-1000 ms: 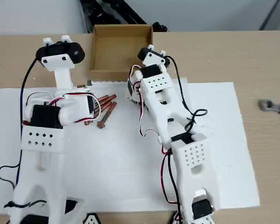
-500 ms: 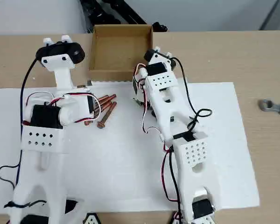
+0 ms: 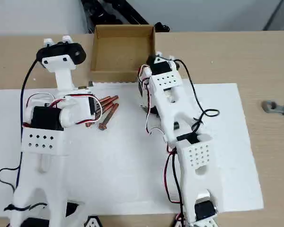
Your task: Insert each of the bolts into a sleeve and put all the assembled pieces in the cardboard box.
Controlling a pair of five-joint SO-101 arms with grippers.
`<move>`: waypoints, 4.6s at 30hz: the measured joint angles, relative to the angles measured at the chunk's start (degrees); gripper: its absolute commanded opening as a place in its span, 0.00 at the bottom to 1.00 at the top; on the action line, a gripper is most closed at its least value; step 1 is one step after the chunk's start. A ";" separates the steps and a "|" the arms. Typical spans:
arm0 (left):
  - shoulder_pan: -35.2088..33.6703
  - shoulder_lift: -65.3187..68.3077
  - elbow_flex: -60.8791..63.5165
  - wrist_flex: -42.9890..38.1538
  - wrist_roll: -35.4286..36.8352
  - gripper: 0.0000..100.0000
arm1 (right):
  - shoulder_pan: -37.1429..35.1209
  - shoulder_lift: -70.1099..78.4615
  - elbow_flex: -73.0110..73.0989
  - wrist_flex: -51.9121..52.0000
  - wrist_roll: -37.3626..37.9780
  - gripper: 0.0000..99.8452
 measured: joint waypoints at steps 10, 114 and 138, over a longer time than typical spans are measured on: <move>0.00 0.00 0.00 0.00 0.00 0.00 | -6.59 -10.99 11.08 0.62 1.76 0.00; 0.09 -3.08 -11.78 0.44 -7.74 0.00 | -13.63 -51.16 18.11 -0.26 14.24 0.01; 14.68 -12.48 -11.96 -10.37 -8.35 0.00 | -12.66 -114.81 94.15 -50.64 28.75 0.01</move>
